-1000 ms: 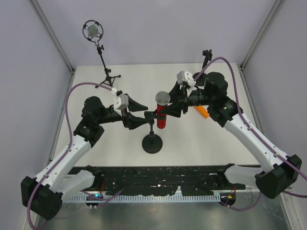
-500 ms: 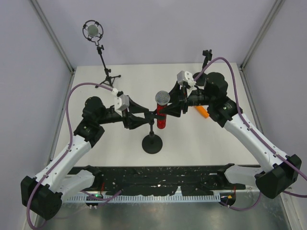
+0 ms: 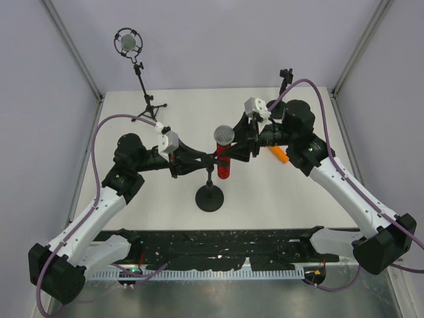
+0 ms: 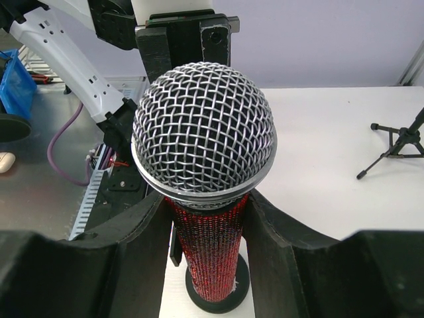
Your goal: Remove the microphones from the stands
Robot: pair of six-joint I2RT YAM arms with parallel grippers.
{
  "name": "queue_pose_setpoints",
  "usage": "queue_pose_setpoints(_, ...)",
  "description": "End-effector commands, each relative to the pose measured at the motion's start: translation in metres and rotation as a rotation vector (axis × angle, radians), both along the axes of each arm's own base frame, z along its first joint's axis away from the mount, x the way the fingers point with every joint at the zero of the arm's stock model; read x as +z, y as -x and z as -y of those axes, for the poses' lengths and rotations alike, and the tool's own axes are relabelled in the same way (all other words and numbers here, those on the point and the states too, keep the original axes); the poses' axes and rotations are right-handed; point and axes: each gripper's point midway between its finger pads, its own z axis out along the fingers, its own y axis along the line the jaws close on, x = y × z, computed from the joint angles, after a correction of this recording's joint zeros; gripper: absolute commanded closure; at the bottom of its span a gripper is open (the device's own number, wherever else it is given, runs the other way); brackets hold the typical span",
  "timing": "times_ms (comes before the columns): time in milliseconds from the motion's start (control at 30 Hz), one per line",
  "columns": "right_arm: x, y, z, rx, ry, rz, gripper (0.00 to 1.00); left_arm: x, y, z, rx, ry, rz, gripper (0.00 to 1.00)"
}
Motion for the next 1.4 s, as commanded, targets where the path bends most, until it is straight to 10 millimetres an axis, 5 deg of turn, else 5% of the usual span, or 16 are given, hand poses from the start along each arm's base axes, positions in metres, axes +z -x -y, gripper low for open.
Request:
queue_pose_setpoints(0, 0.022, 0.009, 0.001, 0.021, -0.05, 0.06, 0.67, 0.019, -0.001, -0.001, 0.008, 0.026, 0.065, 1.0)
queue_pose_setpoints(267, 0.036, -0.004, 0.017, -0.073, -0.067, 0.089, 0.69, 0.015, -0.006, -0.004, 0.049, 0.023, 0.067, 1.0)
queue_pose_setpoints(733, 0.053, -0.033, 0.075, -0.371, -0.11, 0.182, 0.75, 0.013, -0.004, -0.008, 0.067, 0.033, 0.089, 1.0)
queue_pose_setpoints(800, 0.055, -0.037, 0.079, -0.404, -0.116, 0.176, 0.76, 0.013, -0.004, -0.008, 0.07, 0.035, 0.09, 0.92)
queue_pose_setpoints(1000, 0.057, -0.045, 0.084, -0.455, -0.108, 0.165, 0.76, 0.012, -0.005, -0.008, 0.07, 0.034, 0.089, 0.38)
queue_pose_setpoints(1200, 0.051, -0.06, 0.091, -0.542, -0.07, 0.135, 0.76, 0.014, -0.005, -0.009, 0.08, 0.039, 0.094, 0.01)
queue_pose_setpoints(1367, 0.045, -0.074, 0.099, -0.618, -0.022, 0.111, 0.76, 0.019, -0.005, -0.011, 0.095, 0.046, 0.098, 0.0)
